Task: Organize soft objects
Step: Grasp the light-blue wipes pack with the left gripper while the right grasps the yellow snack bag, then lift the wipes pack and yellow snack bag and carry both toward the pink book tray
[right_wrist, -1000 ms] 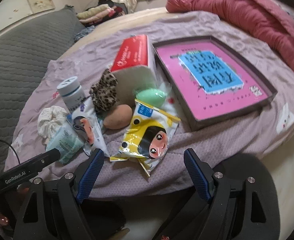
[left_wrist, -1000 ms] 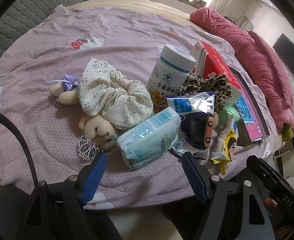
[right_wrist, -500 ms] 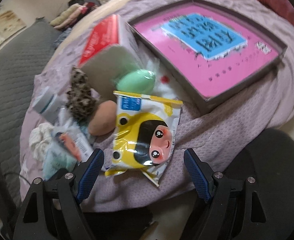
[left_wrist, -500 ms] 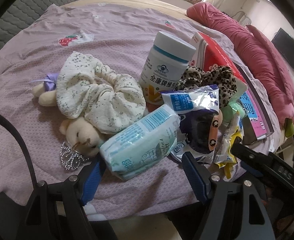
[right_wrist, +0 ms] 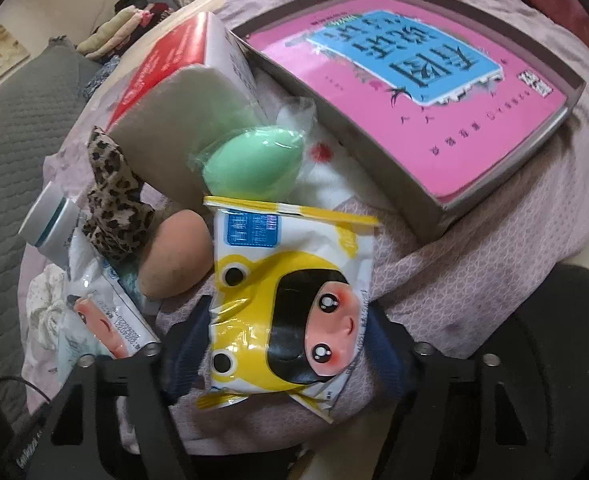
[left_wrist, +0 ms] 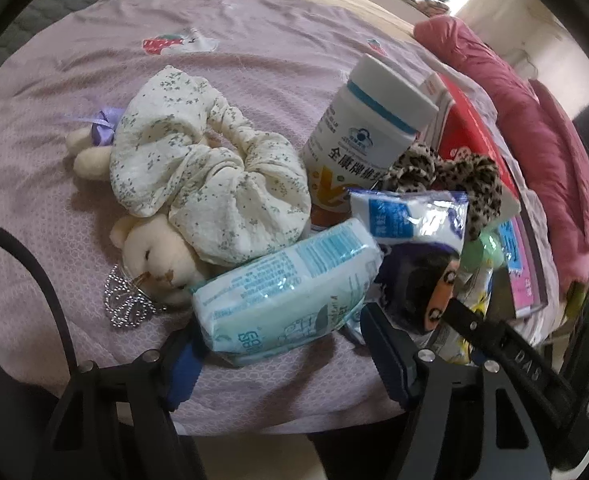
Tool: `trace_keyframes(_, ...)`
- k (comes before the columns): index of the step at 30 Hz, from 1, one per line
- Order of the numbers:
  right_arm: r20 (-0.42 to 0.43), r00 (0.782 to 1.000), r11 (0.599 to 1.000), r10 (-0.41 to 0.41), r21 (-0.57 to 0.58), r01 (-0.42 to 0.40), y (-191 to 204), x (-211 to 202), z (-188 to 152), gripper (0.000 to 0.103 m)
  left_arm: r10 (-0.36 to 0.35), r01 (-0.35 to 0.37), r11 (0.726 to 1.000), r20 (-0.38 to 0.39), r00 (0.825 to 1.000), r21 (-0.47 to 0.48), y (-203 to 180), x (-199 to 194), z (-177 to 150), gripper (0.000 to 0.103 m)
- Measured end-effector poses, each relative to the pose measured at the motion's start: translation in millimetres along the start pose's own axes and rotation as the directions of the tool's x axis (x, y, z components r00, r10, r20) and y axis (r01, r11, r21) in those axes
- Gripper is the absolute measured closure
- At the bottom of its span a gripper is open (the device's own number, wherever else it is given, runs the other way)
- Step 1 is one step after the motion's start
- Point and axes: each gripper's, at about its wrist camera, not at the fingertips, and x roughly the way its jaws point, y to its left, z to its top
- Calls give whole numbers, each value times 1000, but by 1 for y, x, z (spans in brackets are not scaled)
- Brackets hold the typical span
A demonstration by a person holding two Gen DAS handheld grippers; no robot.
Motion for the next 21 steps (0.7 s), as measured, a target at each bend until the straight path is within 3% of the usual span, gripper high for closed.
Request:
trace_keyframes(7,28,999,999,39,-16,-38,-1,-17,-6,37,-1,0,994,-12,1000,-107,-6,5,7,39)
trace_keyframes(10,48,997,998,59,-37,-57,-1,-31,-7,38,7,-10,989,-16,1000,-148,-8,10,8,49)
trace_keyframes(12,61,996,996,67,-58,-63,2,-37,-8,38,9,-10,988,-6,1000,-152,-8,13,7,58)
trace_keyframes(21,79,993,993,90,-85,-83,4,-45,-12,38,-38,43,988,42,998,-146,4,2,-3,69)
